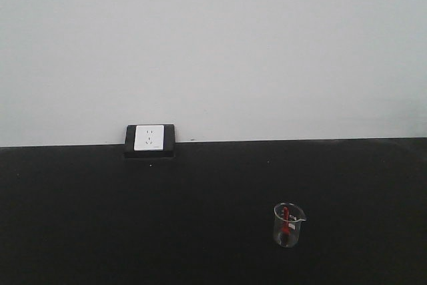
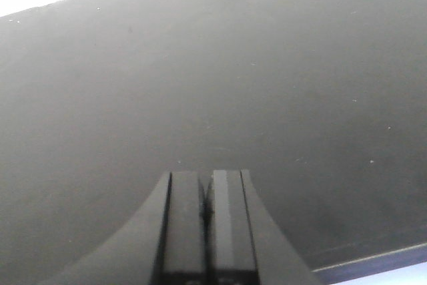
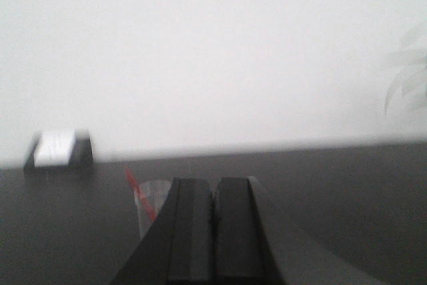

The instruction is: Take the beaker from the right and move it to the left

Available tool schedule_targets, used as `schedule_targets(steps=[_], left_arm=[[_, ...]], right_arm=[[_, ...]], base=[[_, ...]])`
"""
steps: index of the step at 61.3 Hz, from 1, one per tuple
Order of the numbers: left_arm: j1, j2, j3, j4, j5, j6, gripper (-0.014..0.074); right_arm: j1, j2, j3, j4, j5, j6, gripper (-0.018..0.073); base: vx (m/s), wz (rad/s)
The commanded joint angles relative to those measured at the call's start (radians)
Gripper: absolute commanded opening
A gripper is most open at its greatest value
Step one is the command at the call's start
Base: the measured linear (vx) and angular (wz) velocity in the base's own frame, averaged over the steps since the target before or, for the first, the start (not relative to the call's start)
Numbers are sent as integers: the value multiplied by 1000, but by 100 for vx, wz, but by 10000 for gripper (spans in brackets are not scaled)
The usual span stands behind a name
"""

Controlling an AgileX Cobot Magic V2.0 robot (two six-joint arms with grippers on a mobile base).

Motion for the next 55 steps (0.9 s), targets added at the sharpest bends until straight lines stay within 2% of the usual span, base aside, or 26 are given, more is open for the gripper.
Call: schedule_targets(steps=[1, 7, 14, 29, 38, 45, 55], left_arm=[[-6, -6, 19, 0, -76, -1, -6], [-6, -6, 19, 0, -76, -1, -6], [-6, -6, 19, 0, -76, -1, -6], [-6, -6, 19, 0, -76, -1, -6], [-6, -6, 19, 0, -76, -1, -6], [-6, -6, 19, 0, -76, -1, -6], [-6, -6, 19, 0, -76, -1, -6]], right_arm=[[-5, 17, -88, -11, -141, -9, -3], [-5, 116, -222, -21, -60, -18, -3], [-5, 353, -383, -90, -36, -28, -3], [-5, 784, -597, -119, -40, -27, -1], [-5, 950, -640, -125, -146, -27, 22], [-5, 1044, -643, -196, -277, -27, 88], [-5, 1149, -643, -314, -464, -13, 298]], base=[[0, 0], [0, 0], [0, 0], [0, 0], [0, 0], [0, 0], [0, 0]])
